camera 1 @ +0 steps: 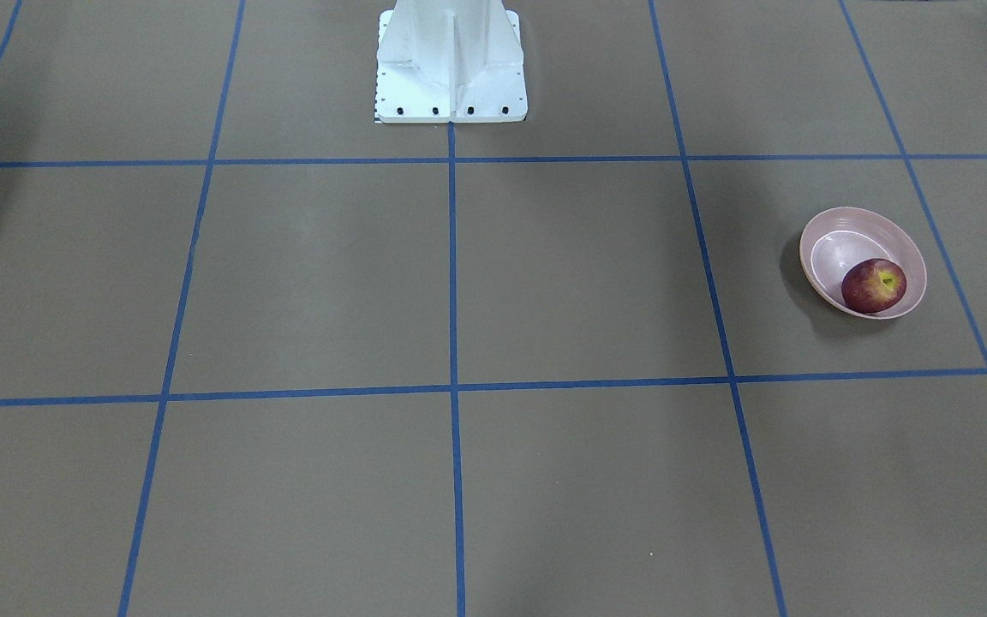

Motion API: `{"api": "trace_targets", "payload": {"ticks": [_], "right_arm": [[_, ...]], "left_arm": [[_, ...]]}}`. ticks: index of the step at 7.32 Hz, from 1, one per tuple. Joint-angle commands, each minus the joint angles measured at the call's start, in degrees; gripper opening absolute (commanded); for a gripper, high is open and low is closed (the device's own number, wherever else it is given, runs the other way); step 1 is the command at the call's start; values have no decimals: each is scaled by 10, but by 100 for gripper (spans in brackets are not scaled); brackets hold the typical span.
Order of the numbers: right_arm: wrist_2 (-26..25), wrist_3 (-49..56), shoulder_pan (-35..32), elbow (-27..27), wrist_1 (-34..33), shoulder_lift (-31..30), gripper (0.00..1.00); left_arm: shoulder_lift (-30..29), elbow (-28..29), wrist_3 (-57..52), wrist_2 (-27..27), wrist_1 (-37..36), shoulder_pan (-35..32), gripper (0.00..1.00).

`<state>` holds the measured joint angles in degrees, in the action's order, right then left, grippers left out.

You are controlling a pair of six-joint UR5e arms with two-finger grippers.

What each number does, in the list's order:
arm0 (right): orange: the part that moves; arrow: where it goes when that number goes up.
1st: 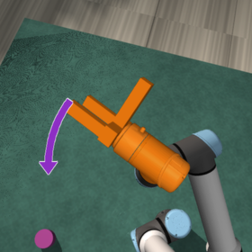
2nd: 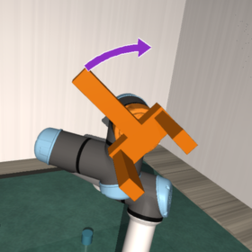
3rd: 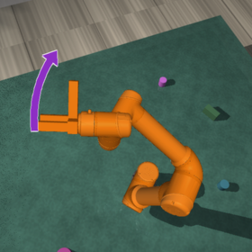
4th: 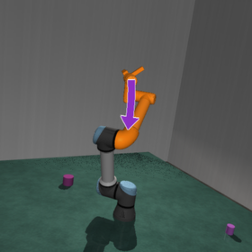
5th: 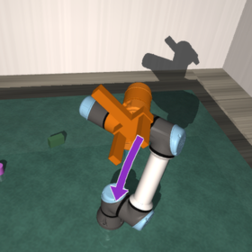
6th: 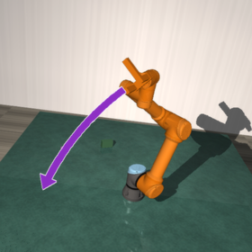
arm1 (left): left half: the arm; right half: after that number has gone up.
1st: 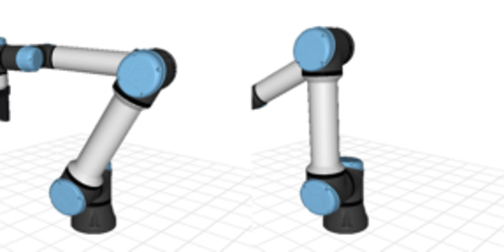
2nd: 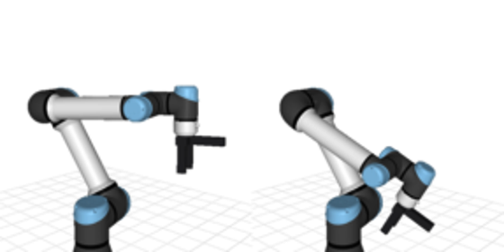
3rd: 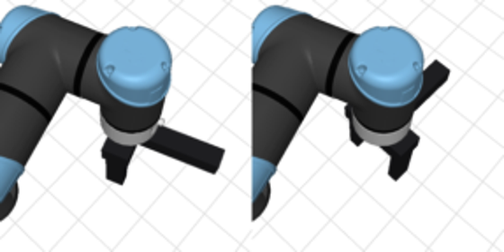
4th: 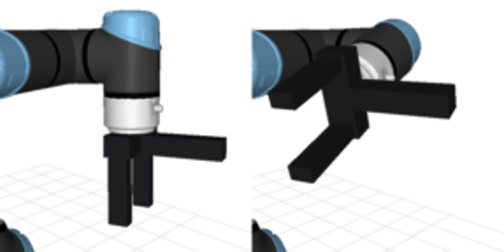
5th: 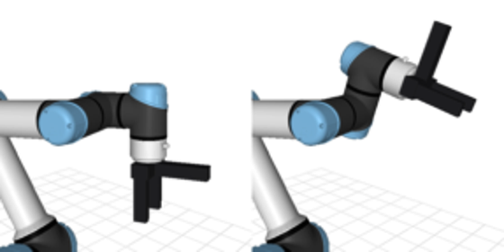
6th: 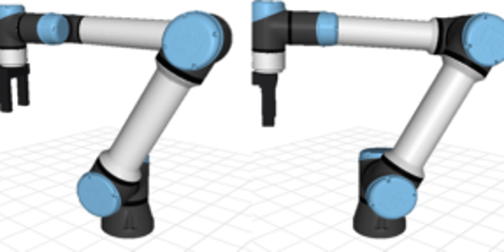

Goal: Move apple from plate to bowl

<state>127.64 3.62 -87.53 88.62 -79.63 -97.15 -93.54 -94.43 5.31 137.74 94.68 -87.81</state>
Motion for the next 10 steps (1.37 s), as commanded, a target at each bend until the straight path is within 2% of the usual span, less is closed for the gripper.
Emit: {"api": "trace_targets", "payload": {"ticks": [1, 2, 4, 10], "right_arm": [[19, 5, 0, -82, 107, -5, 100], [23, 5, 0, -91, 107, -4, 100], [70, 6, 1, -115, 108, -2, 100], [97, 6, 7, -139, 106, -1, 100]], "left_arm": [[0, 0, -3, 1, 1, 1, 98], [0, 0, -3, 1, 0, 1, 98], [0, -1, -3, 1, 1, 1, 98], [-1, 0, -3, 0, 0, 1, 98]]}}
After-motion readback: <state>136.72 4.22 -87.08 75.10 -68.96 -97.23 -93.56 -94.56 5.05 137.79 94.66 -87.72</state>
